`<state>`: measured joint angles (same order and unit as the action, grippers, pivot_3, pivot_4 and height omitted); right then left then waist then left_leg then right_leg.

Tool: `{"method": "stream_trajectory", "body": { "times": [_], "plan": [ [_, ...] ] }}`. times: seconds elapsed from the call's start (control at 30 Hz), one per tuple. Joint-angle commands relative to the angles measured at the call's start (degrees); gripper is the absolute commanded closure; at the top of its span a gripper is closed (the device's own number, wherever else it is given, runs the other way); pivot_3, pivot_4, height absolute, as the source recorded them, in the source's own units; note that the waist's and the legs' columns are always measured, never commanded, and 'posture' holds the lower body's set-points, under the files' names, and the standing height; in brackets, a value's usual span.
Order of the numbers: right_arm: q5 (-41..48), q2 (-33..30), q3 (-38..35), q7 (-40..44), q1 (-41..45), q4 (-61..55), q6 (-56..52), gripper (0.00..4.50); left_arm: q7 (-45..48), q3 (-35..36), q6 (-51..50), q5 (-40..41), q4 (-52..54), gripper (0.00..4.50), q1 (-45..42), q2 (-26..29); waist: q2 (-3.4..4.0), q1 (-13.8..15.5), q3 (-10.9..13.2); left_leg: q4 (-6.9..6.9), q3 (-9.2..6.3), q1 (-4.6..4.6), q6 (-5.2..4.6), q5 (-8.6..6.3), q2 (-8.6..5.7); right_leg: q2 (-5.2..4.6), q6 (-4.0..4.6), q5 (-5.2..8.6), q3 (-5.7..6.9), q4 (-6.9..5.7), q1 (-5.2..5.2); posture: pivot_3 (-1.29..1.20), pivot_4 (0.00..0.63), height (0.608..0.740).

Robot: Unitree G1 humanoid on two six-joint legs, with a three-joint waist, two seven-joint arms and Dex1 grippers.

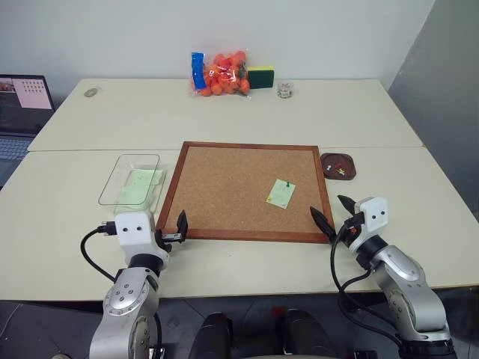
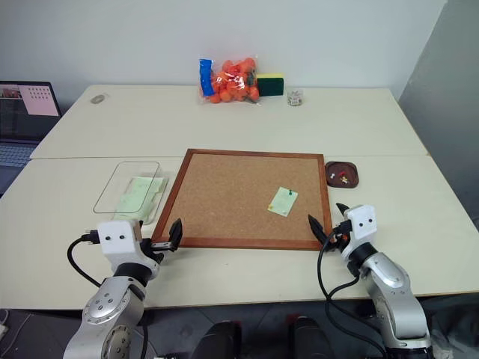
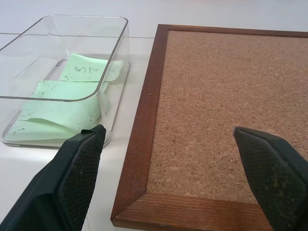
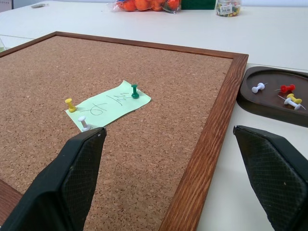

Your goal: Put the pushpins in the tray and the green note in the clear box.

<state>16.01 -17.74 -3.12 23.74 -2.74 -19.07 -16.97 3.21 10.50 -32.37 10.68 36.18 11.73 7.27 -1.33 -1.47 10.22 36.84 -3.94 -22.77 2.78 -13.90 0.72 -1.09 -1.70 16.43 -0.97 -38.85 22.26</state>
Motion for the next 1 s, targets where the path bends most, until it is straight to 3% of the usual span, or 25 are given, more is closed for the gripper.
{"method": "stream_trajectory", "body": {
  "times": [0.03, 0.83, 1.0],
  "plan": [
    [0.87, -0.23, 0.05, 0.33, 1.27, -3.04, -0.14, 0.01, 0.55, 0.37, 1.02, 0.63, 2.48, 0.00, 0.06, 0.36, 0.00, 0.00, 0.00, 0.00, 0.00, 0.00, 0.00, 0.00, 0.00, 0.00, 0.00, 0.00, 0.00, 0.00, 0.00, 0.00, 0.150, 0.740],
    [0.81, -0.22, 0.59, -1.26, 2.39, -5.50, -3.12, 0.01, 1.46, -1.94, 0.87, 0.87, 2.59, 0.00, -0.47, 0.80, 0.00, -0.01, 0.01, 0.00, 0.00, -0.01, 0.00, 0.00, 0.00, 0.00, 0.00, 0.00, 0.00, 0.00, 0.00, 0.00, 0.150, 0.740],
    [0.50, -0.13, 1.00, -1.23, 2.59, -5.47, -2.76, 0.01, 6.19, -4.51, 0.39, 1.93, 1.88, 0.00, -4.63, 4.63, 0.00, 0.04, 0.04, 0.00, -0.05, -0.01, 0.00, 0.00, 0.00, 0.02, 0.01, 0.01, 0.06, -0.01, 0.01, 0.00, 0.150, 0.740]
  ]
}}
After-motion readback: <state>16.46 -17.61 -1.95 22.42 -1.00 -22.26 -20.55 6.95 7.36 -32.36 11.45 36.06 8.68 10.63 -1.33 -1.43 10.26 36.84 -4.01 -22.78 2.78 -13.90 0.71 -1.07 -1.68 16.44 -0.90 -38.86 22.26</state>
